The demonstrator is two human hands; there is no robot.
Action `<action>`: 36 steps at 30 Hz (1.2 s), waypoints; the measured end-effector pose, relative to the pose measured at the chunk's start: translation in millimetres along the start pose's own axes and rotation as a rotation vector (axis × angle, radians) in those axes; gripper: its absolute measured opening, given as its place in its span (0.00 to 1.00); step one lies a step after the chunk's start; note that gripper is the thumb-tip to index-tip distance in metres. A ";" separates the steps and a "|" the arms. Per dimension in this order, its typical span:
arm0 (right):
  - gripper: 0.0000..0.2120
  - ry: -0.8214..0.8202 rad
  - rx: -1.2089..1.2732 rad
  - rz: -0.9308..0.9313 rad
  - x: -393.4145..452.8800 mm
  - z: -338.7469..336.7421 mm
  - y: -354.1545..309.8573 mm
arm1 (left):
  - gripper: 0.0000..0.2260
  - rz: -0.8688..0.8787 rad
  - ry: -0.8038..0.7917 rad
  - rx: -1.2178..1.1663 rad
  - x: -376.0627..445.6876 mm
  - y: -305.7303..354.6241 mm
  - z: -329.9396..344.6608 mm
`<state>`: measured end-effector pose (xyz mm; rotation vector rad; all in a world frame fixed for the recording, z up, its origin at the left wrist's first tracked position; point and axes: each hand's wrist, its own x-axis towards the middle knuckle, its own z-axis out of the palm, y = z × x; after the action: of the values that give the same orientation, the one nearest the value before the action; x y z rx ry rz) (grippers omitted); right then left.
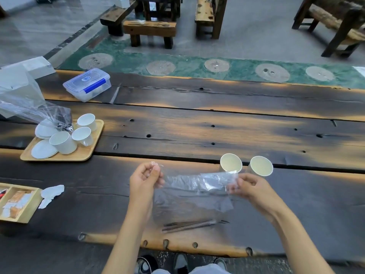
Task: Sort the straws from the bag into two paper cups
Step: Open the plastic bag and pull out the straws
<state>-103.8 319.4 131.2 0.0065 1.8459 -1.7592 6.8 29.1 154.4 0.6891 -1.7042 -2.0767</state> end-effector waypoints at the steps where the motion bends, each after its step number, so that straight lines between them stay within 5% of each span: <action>1: 0.15 -0.022 0.056 0.010 0.1 4.7 7.7 | 0.05 -0.018 0.018 -0.022 0.8 -1.3 1.4; 6: 0.15 0.124 0.150 -0.063 4.6 29.8 26.4 | 0.06 -0.081 0.113 -0.085 5.5 -6.6 1.3; 10: 0.06 0.101 0.105 -0.185 4.0 33.0 18.3 | 0.06 -0.083 0.130 -0.020 7.1 -6.6 -3.3; 13: 0.10 0.060 0.050 -0.229 4.3 35.2 8.0 | 0.26 0.116 -0.017 0.498 12.7 -4.9 -11.8; 17: 0.12 0.016 0.001 -0.237 0.5 44.0 -4.5 | 0.08 0.663 -0.240 1.126 19.7 -1.3 -1.2; 20: 0.11 0.023 -0.018 -0.250 -5.4 49.1 -12.8 | 0.07 0.739 -0.310 1.090 20.2 2.7 15.9; 24: 0.12 0.096 -0.005 -0.251 -10.3 44.6 -18.4 | 0.03 0.569 -0.224 0.899 28.9 6.0 17.2; 30: 0.10 0.013 -0.047 -0.256 -15.4 50.3 -22.4 | 0.04 0.550 -0.364 0.901 22.6 12.3 43.2; 34: 0.07 0.092 -0.038 -0.278 -12.6 46.9 -25.7 | 0.01 0.607 -0.143 0.853 26.3 22.0 46.1; 36: 0.07 0.148 0.009 -0.294 -11.2 48.8 -30.4 | 0.08 0.555 0.023 0.800 24.3 22.4 42.4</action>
<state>-86.7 275.1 165.5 -0.1414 2.0287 -2.0121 -38.2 44.8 179.4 0.3584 -2.3701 -0.9886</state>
